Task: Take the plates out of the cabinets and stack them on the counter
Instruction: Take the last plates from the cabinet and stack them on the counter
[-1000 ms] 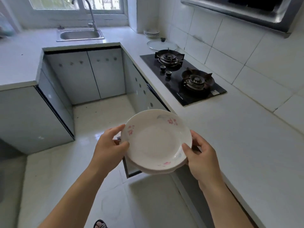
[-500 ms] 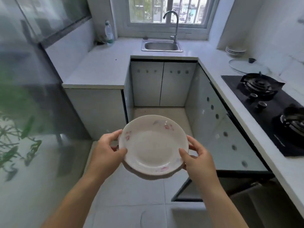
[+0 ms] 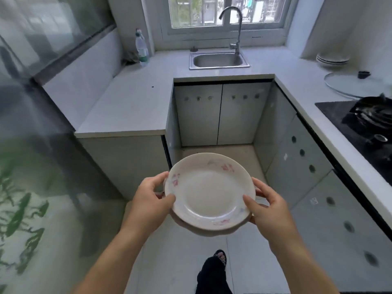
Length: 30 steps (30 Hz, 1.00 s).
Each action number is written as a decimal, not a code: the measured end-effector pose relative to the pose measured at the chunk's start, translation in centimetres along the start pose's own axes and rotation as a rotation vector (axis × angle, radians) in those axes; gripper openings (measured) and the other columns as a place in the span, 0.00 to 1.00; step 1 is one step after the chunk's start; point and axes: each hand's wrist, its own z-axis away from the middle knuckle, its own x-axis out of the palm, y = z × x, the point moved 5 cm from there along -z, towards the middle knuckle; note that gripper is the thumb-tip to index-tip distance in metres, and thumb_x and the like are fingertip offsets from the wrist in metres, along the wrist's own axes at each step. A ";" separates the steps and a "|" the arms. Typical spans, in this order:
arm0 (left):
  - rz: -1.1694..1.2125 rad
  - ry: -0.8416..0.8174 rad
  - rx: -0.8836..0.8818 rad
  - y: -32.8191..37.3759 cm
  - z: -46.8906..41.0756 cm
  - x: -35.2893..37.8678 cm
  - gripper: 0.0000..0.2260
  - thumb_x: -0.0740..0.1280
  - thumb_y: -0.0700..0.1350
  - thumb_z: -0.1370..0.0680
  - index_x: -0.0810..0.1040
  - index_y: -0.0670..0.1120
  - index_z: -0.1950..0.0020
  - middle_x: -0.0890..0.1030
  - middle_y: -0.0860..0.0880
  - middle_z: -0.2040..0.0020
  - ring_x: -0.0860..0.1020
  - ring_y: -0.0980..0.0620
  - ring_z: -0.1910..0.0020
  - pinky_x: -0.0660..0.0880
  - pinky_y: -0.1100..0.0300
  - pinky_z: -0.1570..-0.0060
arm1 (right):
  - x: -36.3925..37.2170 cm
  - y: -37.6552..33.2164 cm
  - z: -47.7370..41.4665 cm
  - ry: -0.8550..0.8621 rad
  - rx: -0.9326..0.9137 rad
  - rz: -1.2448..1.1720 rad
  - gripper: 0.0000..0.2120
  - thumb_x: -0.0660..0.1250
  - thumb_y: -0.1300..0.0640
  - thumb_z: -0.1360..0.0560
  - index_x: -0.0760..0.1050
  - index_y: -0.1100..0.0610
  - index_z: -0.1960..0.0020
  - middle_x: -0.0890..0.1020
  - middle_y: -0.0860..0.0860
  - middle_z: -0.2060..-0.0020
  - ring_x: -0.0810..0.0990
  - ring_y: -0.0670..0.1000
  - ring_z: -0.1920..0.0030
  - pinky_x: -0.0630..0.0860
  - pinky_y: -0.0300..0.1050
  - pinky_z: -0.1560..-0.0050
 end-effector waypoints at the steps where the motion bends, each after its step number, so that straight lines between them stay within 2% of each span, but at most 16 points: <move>1: -0.012 -0.019 0.010 1.0 -2.1 1.2 0.26 0.67 0.37 0.31 0.73 0.56 0.36 0.79 0.46 0.45 0.81 0.47 0.55 0.80 0.47 0.51 | -0.4 -0.4 -2.0 0.028 -0.002 -0.006 0.21 0.67 0.64 0.26 0.73 0.49 0.36 0.79 0.45 0.50 0.83 0.51 0.59 0.81 0.53 0.53; 4: -0.057 -0.083 0.024 4.5 -8.2 4.9 0.24 0.65 0.33 0.30 0.74 0.60 0.43 0.79 0.43 0.45 0.81 0.47 0.57 0.80 0.50 0.52 | -2.0 -2.0 -8.0 0.099 0.011 -0.017 0.21 0.66 0.64 0.25 0.73 0.47 0.36 0.79 0.44 0.49 0.83 0.52 0.59 0.81 0.54 0.53; 6: -0.067 -0.134 0.029 6.7 -11.8 7.1 0.24 0.65 0.33 0.30 0.73 0.62 0.48 0.79 0.44 0.45 0.81 0.47 0.58 0.79 0.56 0.59 | -2.9 -3.1 -11.6 0.127 0.016 -0.025 0.22 0.66 0.63 0.26 0.73 0.47 0.35 0.79 0.44 0.49 0.84 0.53 0.59 0.80 0.57 0.51; 8: -0.075 -0.155 0.045 8.6 -15.1 8.7 0.24 0.66 0.33 0.30 0.72 0.61 0.44 0.78 0.46 0.43 0.82 0.49 0.57 0.76 0.65 0.66 | -3.4 -4.3 -15.0 0.143 0.018 -0.021 0.22 0.66 0.63 0.26 0.73 0.47 0.35 0.79 0.43 0.49 0.84 0.53 0.59 0.80 0.58 0.51; 10: -0.078 -0.157 0.068 10.2 -18.0 9.9 0.25 0.65 0.32 0.30 0.72 0.59 0.43 0.77 0.50 0.41 0.81 0.52 0.57 0.74 0.68 0.67 | -3.5 -5.4 -18.2 0.151 0.022 -0.018 0.21 0.66 0.63 0.26 0.72 0.47 0.35 0.79 0.43 0.49 0.83 0.50 0.58 0.80 0.57 0.50; 12: -0.085 -0.164 0.066 11.2 -20.7 10.7 0.24 0.65 0.33 0.29 0.72 0.60 0.43 0.77 0.51 0.41 0.81 0.54 0.58 0.75 0.68 0.67 | -3.3 -6.2 -21.0 0.152 0.029 -0.019 0.21 0.66 0.63 0.25 0.72 0.47 0.35 0.79 0.44 0.48 0.83 0.49 0.59 0.80 0.56 0.49; 15: -0.086 -0.175 0.037 12.2 -24.9 11.9 0.25 0.65 0.35 0.30 0.73 0.57 0.37 0.78 0.48 0.43 0.82 0.52 0.57 0.77 0.62 0.63 | -3.1 -7.2 -24.6 0.167 0.052 -0.027 0.21 0.66 0.64 0.26 0.73 0.48 0.36 0.79 0.44 0.49 0.83 0.48 0.61 0.80 0.55 0.50; 18: -0.082 -0.205 0.033 13.5 -29.4 13.6 0.25 0.66 0.35 0.29 0.72 0.55 0.35 0.78 0.49 0.42 0.81 0.53 0.55 0.74 0.65 0.63 | -3.0 -8.3 -28.8 0.197 0.067 -0.026 0.21 0.66 0.65 0.26 0.73 0.49 0.36 0.79 0.44 0.50 0.84 0.50 0.62 0.80 0.57 0.51; 20: -0.079 -0.225 0.040 14.5 -32.7 14.8 0.25 0.66 0.35 0.29 0.72 0.56 0.35 0.78 0.50 0.42 0.81 0.54 0.55 0.74 0.65 0.64 | -2.9 -9.3 -32.0 0.218 0.063 -0.021 0.20 0.65 0.65 0.26 0.74 0.50 0.36 0.79 0.44 0.51 0.84 0.50 0.62 0.80 0.57 0.51; 23: -0.051 -0.258 0.076 16.4 -38.4 16.6 0.25 0.65 0.34 0.29 0.72 0.59 0.39 0.76 0.53 0.40 0.81 0.55 0.54 0.79 0.58 0.58 | -2.4 -11.2 -37.3 0.240 0.037 0.002 0.20 0.65 0.65 0.26 0.74 0.49 0.38 0.80 0.44 0.50 0.84 0.47 0.60 0.81 0.52 0.52; 24: -0.041 -0.268 0.086 17.3 -40.4 17.2 0.25 0.65 0.34 0.29 0.73 0.59 0.40 0.76 0.54 0.40 0.81 0.54 0.54 0.79 0.58 0.59 | -2.2 -11.9 -39.1 0.248 0.032 0.004 0.19 0.65 0.65 0.26 0.74 0.48 0.39 0.80 0.44 0.50 0.84 0.47 0.59 0.81 0.50 0.52; 28: -0.044 -0.296 0.123 21.7 -48.6 19.1 0.26 0.64 0.33 0.29 0.72 0.53 0.34 0.74 0.54 0.40 0.80 0.54 0.54 0.75 0.69 0.72 | -1.3 -15.3 -46.2 0.307 0.020 0.015 0.20 0.65 0.65 0.26 0.74 0.46 0.40 0.80 0.43 0.52 0.83 0.49 0.59 0.78 0.43 0.58; 30: -0.042 -0.331 0.152 23.9 -52.1 19.8 0.25 0.64 0.33 0.29 0.72 0.53 0.35 0.75 0.54 0.40 0.81 0.54 0.55 0.77 0.67 0.67 | -0.9 -17.0 -49.4 0.334 0.011 0.001 0.20 0.66 0.66 0.26 0.75 0.47 0.39 0.81 0.44 0.52 0.82 0.47 0.57 0.77 0.41 0.58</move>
